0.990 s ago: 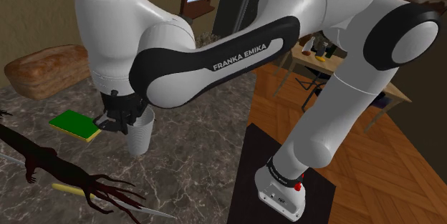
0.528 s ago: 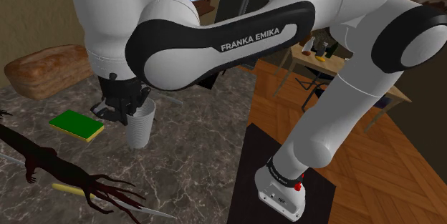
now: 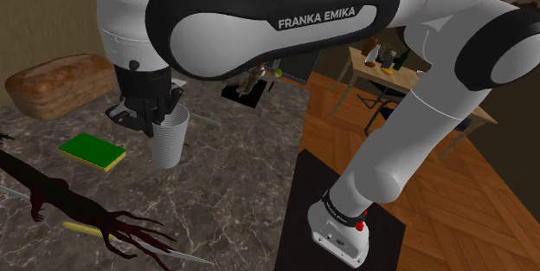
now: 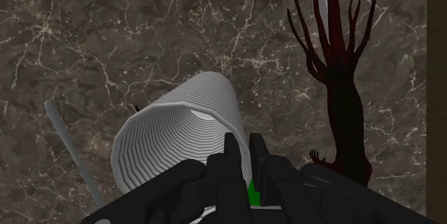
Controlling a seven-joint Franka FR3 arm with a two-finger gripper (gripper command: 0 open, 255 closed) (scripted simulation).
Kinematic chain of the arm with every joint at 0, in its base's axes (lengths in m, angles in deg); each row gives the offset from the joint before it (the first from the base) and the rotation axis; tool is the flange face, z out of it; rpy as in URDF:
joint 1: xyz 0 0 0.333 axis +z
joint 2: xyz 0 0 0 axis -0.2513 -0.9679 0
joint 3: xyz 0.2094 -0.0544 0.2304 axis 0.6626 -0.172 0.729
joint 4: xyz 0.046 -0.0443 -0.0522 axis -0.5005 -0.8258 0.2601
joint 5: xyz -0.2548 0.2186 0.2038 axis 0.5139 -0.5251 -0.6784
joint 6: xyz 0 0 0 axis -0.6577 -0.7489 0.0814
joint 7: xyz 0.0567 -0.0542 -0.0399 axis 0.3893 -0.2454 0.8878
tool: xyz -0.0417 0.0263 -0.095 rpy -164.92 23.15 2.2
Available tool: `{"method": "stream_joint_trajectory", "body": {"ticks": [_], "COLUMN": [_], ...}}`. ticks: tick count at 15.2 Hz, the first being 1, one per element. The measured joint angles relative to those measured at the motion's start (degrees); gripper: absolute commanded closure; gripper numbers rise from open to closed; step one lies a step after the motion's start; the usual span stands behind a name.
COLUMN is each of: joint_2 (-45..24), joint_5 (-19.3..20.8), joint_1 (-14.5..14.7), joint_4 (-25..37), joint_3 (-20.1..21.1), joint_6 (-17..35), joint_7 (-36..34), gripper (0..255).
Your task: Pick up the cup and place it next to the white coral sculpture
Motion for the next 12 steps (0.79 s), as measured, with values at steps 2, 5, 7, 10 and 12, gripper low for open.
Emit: {"method": "stream_joint_trajectory", "body": {"ticks": [2, 5, 7, 10, 12], "joint_2": [0.24, 0.36, 0.66, 0.64, 0.80], "joint_5": [-0.23, -0.40, -0.64, -0.67, -0.81], "joint_1": [0.06, -0.05, -0.10, 0.00, -0.06], "joint_4": [1.32, 3.61, 4.82, 7.06, 8.49], "joint_3": [0.05, -0.07, -0.14, -0.02, -0.10], "joint_6": [-1.50, -3.84, -5.24, -7.48, -9.01], "joint_7": [0.14, 0.69, 1.02, 1.04, 1.37], "gripper": [255, 255, 255, 255, 255]}}
